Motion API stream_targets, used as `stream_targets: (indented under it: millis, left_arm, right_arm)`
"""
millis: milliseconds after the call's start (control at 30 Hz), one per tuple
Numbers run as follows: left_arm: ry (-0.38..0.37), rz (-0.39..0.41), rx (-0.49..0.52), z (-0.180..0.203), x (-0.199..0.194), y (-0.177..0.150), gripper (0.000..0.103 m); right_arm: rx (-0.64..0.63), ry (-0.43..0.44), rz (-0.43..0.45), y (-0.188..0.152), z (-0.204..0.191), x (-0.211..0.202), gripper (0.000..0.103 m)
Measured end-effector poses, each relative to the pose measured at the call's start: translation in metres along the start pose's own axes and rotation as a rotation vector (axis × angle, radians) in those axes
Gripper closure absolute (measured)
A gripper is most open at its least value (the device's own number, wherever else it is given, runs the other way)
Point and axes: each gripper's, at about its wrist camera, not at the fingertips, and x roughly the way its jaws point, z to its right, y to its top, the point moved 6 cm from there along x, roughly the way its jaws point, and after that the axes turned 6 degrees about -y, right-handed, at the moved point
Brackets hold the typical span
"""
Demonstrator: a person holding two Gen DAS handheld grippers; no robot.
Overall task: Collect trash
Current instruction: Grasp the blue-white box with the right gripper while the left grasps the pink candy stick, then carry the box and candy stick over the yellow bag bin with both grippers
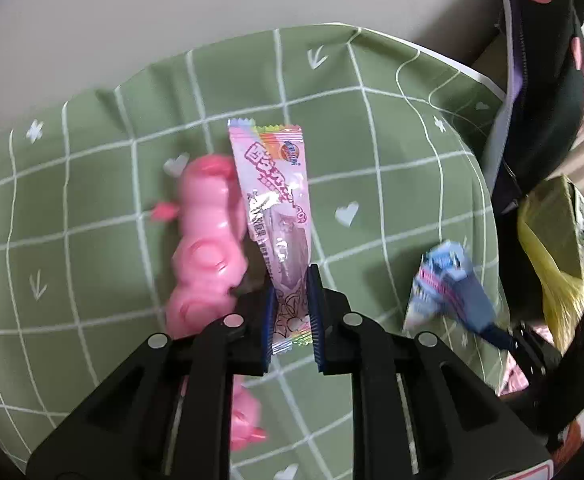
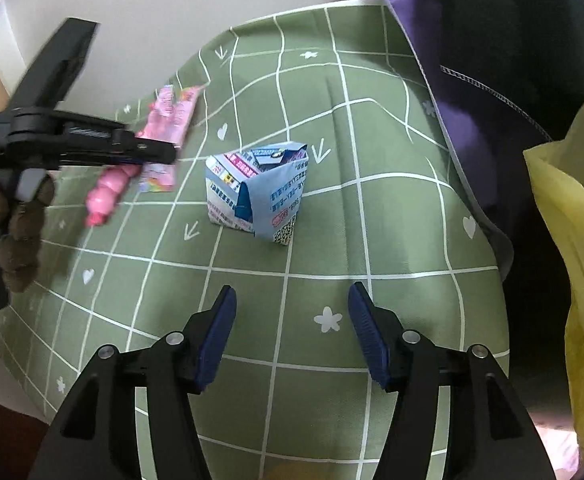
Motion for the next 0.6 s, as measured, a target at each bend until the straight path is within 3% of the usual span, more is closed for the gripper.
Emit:
stream_targets:
  millis: [167,233,333,367,433,500,600]
  left_arm:
    - [-0.031,0.002,-0.012,-0.01,-0.013,-0.011,0.088]
    - [-0.042,0.01,-0.009,-0.01,-0.017,-0.014,0.088]
    - [-0.056,0.021,-0.009,-0.01,-0.02,-0.021,0.088]
    - [-0.059,0.026,-0.008,-0.013,-0.026,-0.026,0.088]
    - [-0.058,0.04,-0.007,-0.015,-0.036,-0.03,0.088]
    - [-0.054,0.055,-0.005,-0.014,-0.042,-0.029,0.088]
    - [-0.038,0.083,0.009,-0.014,-0.06,-0.031,0.088]
  right_arm:
    - [0.003,-0.05,-0.035,0.002,-0.009,0.002,0.048]
    - [0.056,0.004,0.041,0.007,-0.012,-0.01,0.048]
    - [0.084,-0.017,0.117,0.021,-0.016,-0.017,0.049]
    - [0.082,-0.027,0.124,0.026,-0.018,-0.014,0.052]
    - [0.08,-0.036,0.119,0.034,-0.019,-0.004,0.073]
    - [0.094,-0.023,0.107,0.044,-0.023,0.008,0.085]
    - [0.128,-0.015,0.111,0.052,-0.021,0.005,0.096]
